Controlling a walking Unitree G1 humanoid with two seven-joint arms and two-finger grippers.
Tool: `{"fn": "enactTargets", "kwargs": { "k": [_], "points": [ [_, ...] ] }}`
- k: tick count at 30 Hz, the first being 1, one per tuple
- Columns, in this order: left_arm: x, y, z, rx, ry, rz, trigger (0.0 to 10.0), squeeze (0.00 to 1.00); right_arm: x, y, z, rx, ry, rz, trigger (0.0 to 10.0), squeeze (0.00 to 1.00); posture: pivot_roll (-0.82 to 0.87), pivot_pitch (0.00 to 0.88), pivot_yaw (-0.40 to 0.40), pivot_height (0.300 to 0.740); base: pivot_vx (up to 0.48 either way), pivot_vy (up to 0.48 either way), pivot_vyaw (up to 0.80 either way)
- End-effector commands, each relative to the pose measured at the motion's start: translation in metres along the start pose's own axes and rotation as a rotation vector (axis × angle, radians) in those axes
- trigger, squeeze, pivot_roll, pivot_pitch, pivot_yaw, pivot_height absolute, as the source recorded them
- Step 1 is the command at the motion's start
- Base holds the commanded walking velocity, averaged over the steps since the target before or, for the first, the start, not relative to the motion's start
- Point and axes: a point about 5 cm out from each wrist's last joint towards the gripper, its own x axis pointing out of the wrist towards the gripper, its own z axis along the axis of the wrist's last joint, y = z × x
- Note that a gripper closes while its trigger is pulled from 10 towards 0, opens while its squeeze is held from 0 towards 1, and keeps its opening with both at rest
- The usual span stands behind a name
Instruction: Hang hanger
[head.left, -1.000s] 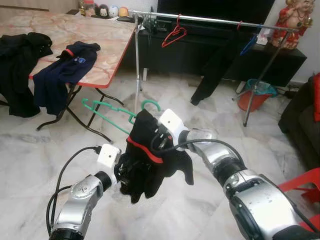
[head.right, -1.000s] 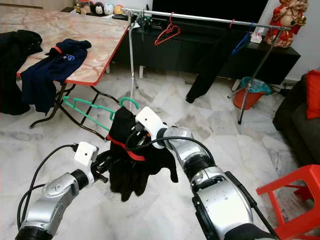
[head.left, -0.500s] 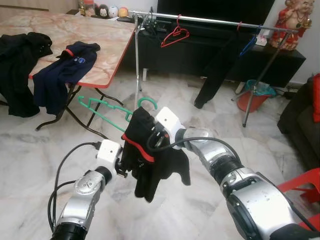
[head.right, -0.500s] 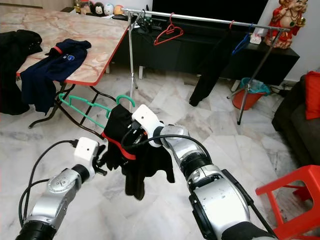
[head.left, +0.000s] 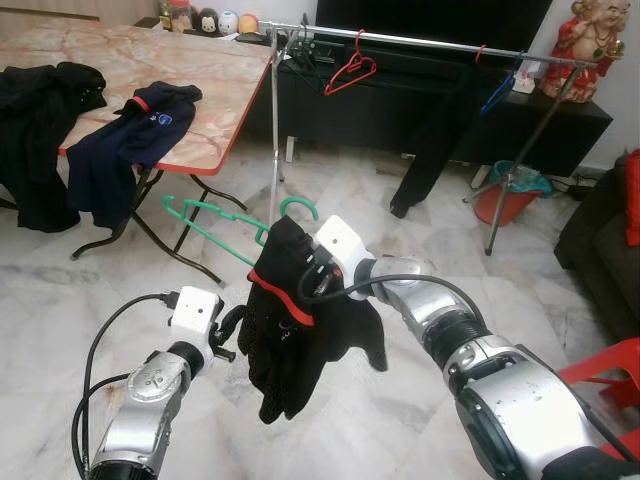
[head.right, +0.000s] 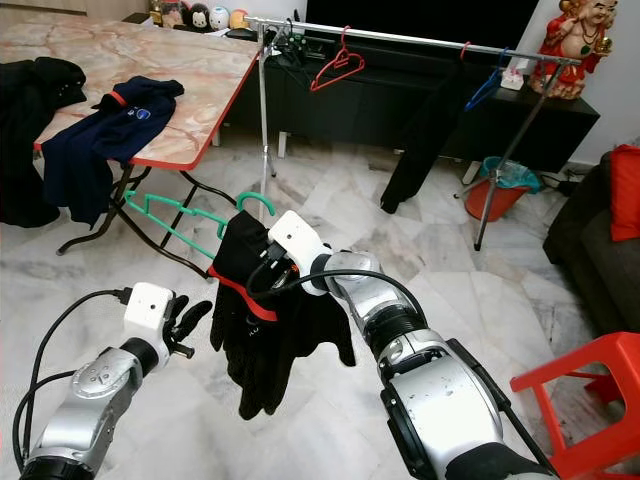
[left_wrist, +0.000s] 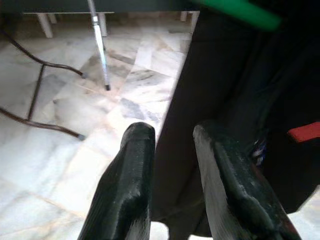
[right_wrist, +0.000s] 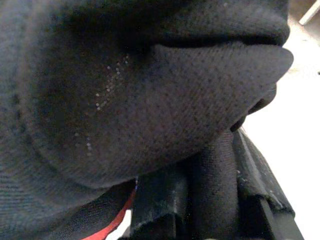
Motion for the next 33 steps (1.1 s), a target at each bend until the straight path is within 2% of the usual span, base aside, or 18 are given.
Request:
{"fn": "enactTargets", "kwargs": {
  "k": [1, 9, 10, 21, 29, 33],
  "points": [
    [0.008, -0.013, 0.007, 0.003, -0.022, -0.068, 10.0, 0.0, -0.002, -0.002, 0.007, -0.004, -0.023, 0.018, 10.0, 0.0, 0.21, 0.0, -0.145, 0.74, 0.0, 0.0, 0.0],
    [0.014, -0.014, 0.011, 0.004, -0.035, -0.075, 10.0, 0.0, -0.002, 0.001, 0.007, -0.024, -0.024, 0.059, 10.0, 0.0, 0.2, 0.0, -0.148, 0.74, 0.0, 0.0, 0.0],
    [0.014, -0.014, 0.011, 0.003, -0.036, -0.075, 10.0, 1.0, -0.002, 0.0, 0.007, -0.024, -0.023, 0.059, 10.0, 0.0, 0.2, 0.0, -0.149, 0.74, 0.0, 0.0, 0.0],
    [0.011, -0.019, 0.003, 0.068, 0.01, -0.123, 10.0, 1.0, -0.002, -0.003, 0.013, -0.026, -0.033, 0.047, 10.0, 0.0, 0.21, 0.0, -0.152, 0.74, 0.0, 0.0, 0.0],
    [0.016, -0.017, -0.004, 0.146, 0.071, -0.072, 10.0, 1.0, 0.002, 0.001, 0.021, -0.021, -0.062, 0.058, 10.0, 0.0, 0.21, 0.0, -0.154, 0.74, 0.0, 0.0, 0.0],
    [0.016, -0.016, -0.005, 0.144, 0.078, -0.054, 10.0, 1.0, 0.003, 0.004, 0.022, -0.02, -0.069, 0.072, 10.0, 0.0, 0.21, 0.0, -0.154, 0.74, 0.0, 0.0, 0.0]
  ]
}}
